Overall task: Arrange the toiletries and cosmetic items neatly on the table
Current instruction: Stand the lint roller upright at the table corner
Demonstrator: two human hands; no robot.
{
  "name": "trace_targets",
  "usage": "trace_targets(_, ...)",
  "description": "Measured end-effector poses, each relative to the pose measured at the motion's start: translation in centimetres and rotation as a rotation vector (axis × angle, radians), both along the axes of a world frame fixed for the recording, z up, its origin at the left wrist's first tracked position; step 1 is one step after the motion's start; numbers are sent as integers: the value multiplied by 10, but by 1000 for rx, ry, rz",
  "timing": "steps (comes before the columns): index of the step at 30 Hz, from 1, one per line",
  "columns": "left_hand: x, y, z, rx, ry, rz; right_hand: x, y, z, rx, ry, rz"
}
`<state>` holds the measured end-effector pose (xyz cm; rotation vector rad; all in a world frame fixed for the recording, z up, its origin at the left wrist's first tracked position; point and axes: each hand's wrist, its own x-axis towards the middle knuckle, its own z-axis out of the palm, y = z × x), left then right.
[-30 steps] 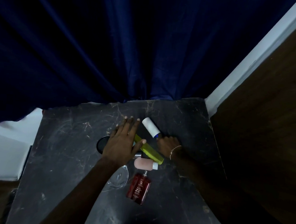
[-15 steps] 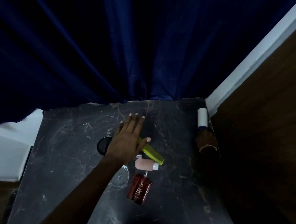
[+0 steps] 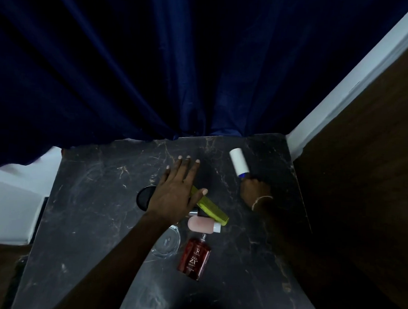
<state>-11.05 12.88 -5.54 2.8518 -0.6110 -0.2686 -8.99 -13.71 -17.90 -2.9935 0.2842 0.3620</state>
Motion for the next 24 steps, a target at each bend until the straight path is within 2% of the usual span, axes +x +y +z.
trace_targets(6, 2, 3, -5, -17, -46, -11, -13, 57, -15, -71, -15, 356)
trace_targets(9, 3, 1, -4, -18, -55, -19, -16, 64, -14, -36, -29, 382)
trace_targets(13, 4, -3, -1, -7, -43, -27, -8, 48, -10, 43, -19, 109)
trace_targets(20, 12, -4, 1, -5, -59, -43, -2, -36, -11, 160, -14, -343)
trace_targets(24, 12, -4, 1, 6, -72, -43, -18, -87, -17, 145, -126, -455)
